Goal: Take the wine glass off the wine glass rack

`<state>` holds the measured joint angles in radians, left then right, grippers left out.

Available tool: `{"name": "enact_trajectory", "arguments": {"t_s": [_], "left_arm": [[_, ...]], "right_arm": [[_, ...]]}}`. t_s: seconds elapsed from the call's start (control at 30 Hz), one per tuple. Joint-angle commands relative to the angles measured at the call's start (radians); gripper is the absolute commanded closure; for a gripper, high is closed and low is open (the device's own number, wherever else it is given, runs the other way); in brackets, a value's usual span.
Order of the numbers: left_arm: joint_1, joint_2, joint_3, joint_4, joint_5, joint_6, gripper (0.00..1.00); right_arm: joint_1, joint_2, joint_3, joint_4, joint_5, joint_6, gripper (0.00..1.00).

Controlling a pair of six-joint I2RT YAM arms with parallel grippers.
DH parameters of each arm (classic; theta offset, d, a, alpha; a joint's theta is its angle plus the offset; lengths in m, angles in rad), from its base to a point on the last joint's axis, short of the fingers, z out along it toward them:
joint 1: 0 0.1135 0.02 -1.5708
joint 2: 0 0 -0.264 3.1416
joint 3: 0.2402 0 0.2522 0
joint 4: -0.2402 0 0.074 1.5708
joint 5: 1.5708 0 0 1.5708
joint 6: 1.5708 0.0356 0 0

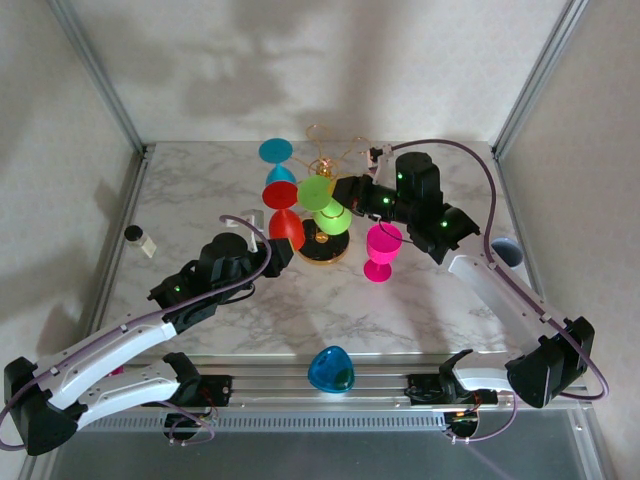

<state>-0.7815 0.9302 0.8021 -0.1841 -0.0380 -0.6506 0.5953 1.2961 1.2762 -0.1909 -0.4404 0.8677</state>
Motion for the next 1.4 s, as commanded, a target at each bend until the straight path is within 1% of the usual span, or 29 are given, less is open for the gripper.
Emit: {"name": "enact_trajectory", "arguments": {"t_s": [0.0, 0.63, 1.0, 1.37], "left_arm": [[0.009, -0.003, -0.006, 0.022, -0.004, 0.002, 0.65], [0.008, -0.013, -0.015, 0.022, -0.007, -0.005, 0.65], [0.009, -0.020, -0.018, 0.023, -0.010, -0.009, 0.65], [0.008, -0.056, -0.019, -0.024, -0.013, -0.022, 0.65]], "right_arm": [[-0.005, -0.021, 0.015, 0.013, -0.031, -0.014, 1.00], [0.008, -0.063, -0.023, 0.010, -0.091, -0.004, 1.00], [0.020, -0.057, -0.034, 0.004, -0.123, -0.002, 1.00], [0.050, -0.089, -0.075, -0.015, -0.137, -0.021, 1.00]]}}
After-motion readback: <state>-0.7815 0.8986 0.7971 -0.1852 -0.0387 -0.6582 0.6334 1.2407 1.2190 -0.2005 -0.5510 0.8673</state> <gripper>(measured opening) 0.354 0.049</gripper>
